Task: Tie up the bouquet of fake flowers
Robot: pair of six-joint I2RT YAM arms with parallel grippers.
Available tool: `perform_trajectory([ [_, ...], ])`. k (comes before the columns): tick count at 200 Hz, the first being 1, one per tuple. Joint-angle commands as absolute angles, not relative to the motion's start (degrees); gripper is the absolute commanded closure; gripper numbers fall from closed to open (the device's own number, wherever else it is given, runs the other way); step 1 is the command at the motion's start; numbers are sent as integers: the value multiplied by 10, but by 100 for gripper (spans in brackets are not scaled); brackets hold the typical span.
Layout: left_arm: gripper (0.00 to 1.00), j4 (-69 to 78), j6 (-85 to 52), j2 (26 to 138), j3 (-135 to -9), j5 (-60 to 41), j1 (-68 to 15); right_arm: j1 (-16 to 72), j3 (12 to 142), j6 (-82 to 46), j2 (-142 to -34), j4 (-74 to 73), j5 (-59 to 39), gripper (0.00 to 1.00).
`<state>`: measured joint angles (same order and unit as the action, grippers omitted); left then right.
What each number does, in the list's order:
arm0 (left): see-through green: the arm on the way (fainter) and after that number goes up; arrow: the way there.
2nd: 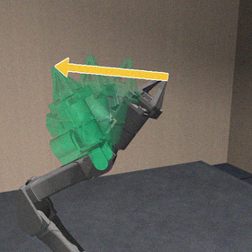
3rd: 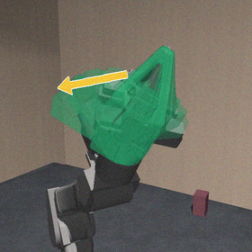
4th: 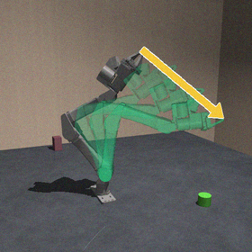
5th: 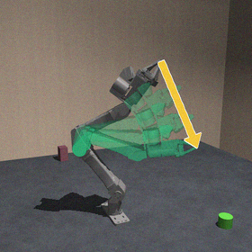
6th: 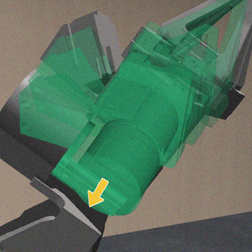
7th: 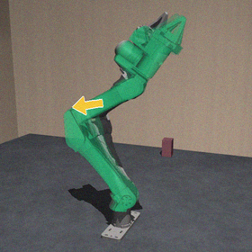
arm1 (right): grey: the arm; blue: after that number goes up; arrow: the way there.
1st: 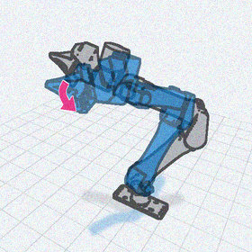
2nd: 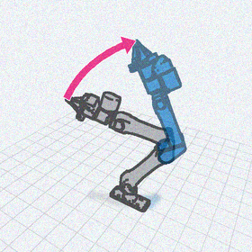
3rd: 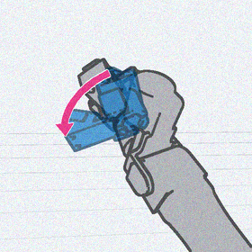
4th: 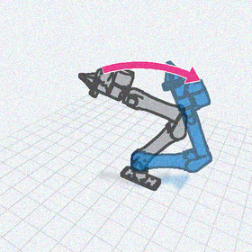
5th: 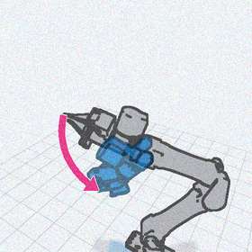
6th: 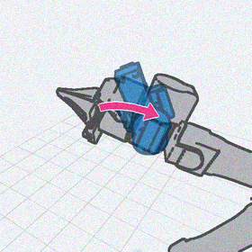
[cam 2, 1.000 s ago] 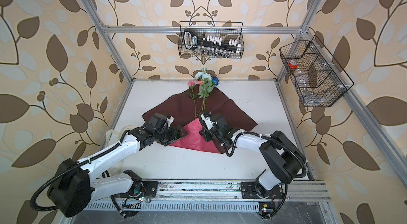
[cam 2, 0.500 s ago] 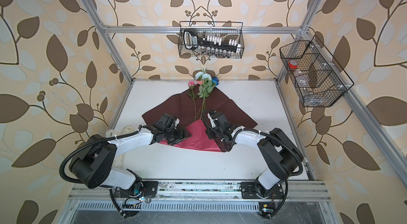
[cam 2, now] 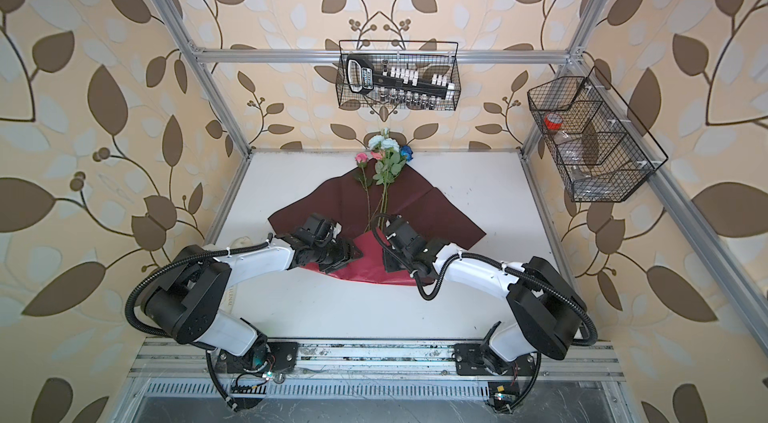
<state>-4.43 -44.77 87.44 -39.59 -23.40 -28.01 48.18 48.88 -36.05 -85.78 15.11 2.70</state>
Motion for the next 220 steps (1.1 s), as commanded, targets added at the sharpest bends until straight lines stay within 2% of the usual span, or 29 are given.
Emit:
perform_trajectory([
  [1,29,-48,-428,879,-416,-236,-274,504,508,-403,-893,172,25,77],
  [34,29,-48,-428,882,-415,-237,-274,516,519,-405,-941,177,22,84],
  [106,29,-47,-434,879,-408,-243,-274,507,485,-430,-970,190,42,85],
  [173,29,-10,-478,878,-380,-270,-283,455,403,-452,-928,196,26,87],
  [220,27,19,-534,869,-360,-254,-312,414,365,-454,-888,196,14,87],
])
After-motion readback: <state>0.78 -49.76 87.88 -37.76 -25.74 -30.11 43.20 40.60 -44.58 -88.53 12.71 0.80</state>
